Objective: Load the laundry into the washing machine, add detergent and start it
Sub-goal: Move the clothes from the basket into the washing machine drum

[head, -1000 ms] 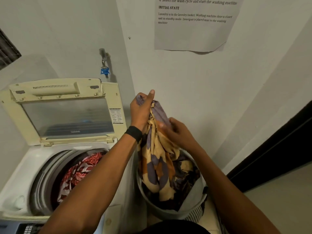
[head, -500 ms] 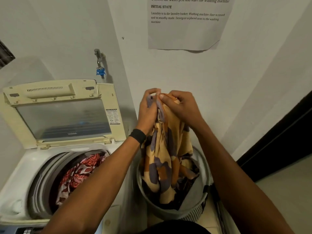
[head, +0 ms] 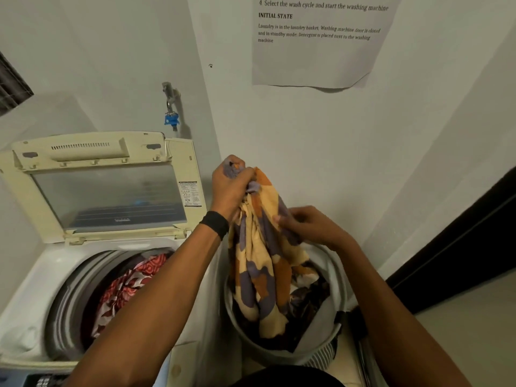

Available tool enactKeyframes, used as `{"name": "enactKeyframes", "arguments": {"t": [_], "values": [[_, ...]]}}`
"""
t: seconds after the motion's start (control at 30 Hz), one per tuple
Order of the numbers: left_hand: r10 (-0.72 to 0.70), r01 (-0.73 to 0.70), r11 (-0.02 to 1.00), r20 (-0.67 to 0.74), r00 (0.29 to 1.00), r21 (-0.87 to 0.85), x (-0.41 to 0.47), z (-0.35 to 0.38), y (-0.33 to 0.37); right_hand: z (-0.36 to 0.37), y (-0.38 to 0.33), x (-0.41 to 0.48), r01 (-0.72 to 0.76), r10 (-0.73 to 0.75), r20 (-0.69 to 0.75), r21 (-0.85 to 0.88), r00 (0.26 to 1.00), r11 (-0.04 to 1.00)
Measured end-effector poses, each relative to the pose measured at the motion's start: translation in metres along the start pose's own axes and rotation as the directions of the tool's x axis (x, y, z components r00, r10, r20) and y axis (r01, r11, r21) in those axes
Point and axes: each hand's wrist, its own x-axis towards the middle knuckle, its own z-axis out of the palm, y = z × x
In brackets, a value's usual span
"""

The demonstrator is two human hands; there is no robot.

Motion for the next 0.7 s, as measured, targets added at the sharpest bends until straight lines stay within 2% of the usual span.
{"name": "enactKeyframes", "arguments": {"t": [0.03, 0.07, 0.1, 0.2, 0.27, 0.3, 0.37, 0.43, 0.53, 0.63, 0.7], "values": [[0.023, -0.022, 1.000, -0.044, 0.999, 0.009, 0.003, -0.005, -0.001, -0.007, 0.008, -0.007, -0.029, 0.033, 0.097, -0.040, 0.995, 0.999], [0.043, -0.042, 0.999, -0.074, 0.996, 0.027, 0.005, -0.010, -0.003, -0.016, 0.011, -0.014, -0.035, 0.042, 0.124, -0.056, 0.991, 0.998], [0.069, -0.065, 0.997, -0.093, 0.993, 0.043, 0.004, -0.013, -0.004, -0.025, 0.009, -0.020, -0.014, 0.018, 0.081, -0.041, 0.997, 0.999], [0.154, -0.144, 0.986, -0.126, 0.980, 0.084, -0.003, -0.010, -0.003, -0.051, -0.021, -0.031, 0.187, -0.176, -0.201, 0.038, 0.964, 0.982], [0.147, -0.146, 0.989, -0.094, 0.985, 0.022, -0.006, -0.003, 0.000, -0.057, -0.047, -0.025, 0.281, -0.255, -0.353, 0.023, 0.900, 0.959], [0.124, -0.125, 0.991, -0.043, 0.991, -0.037, -0.008, 0.002, 0.004, -0.057, -0.058, -0.018, 0.295, -0.270, -0.383, 0.006, 0.883, 0.955], [0.077, -0.061, 0.991, 0.140, 0.987, -0.116, -0.013, 0.011, 0.009, -0.049, -0.074, 0.000, 0.290, -0.275, -0.368, -0.016, 0.888, 0.957], [0.046, -0.039, 0.999, 0.286, 0.957, -0.030, -0.018, 0.020, 0.008, -0.039, -0.080, 0.014, 0.284, -0.271, -0.344, -0.011, 0.899, 0.959], [0.036, -0.055, 0.995, 0.218, 0.975, 0.081, -0.019, 0.022, 0.005, -0.025, -0.076, 0.025, 0.258, -0.207, -0.406, 0.075, 0.890, 0.963], [0.039, -0.057, 0.993, 0.170, 0.985, 0.102, -0.020, 0.021, 0.001, -0.010, -0.063, 0.023, 0.196, -0.097, -0.360, 0.250, 0.928, 0.948], [0.033, -0.049, 0.992, 0.138, 0.990, 0.113, -0.022, 0.024, -0.002, -0.001, -0.057, 0.020, 0.193, -0.083, -0.334, 0.311, 0.939, 0.930]]}}
